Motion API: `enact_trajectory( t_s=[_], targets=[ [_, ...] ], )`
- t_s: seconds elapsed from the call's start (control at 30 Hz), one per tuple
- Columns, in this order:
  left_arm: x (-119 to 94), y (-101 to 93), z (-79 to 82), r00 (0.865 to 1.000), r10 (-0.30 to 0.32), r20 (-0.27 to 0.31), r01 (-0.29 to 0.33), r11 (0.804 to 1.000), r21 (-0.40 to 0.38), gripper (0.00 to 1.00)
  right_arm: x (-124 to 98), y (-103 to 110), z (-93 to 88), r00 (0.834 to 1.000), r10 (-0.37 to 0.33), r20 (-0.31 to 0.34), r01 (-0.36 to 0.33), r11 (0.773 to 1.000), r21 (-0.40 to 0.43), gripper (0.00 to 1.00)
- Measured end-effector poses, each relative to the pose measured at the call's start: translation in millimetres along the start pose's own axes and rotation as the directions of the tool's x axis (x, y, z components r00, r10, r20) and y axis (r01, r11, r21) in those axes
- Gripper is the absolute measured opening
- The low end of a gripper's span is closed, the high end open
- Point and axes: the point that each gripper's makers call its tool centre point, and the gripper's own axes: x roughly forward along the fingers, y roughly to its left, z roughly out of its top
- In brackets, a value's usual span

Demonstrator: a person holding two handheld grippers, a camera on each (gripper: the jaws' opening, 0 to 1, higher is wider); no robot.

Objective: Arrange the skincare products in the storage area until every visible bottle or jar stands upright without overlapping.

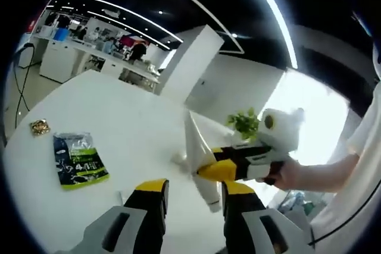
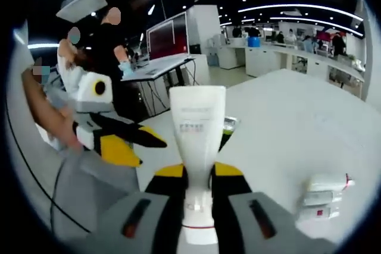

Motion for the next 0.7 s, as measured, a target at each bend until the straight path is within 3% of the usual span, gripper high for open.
enact_trajectory(
  t_s=[0.7],
  targets=[
    [-3.7,-7.4,10.0,0.998,-0.045,0.054,0.045,0.999,-0.002,0.30,8.9,39.9,-9.8,0.999,0.021,-0.040,-0.026,0.989,-0.145,0.14]
  ],
)
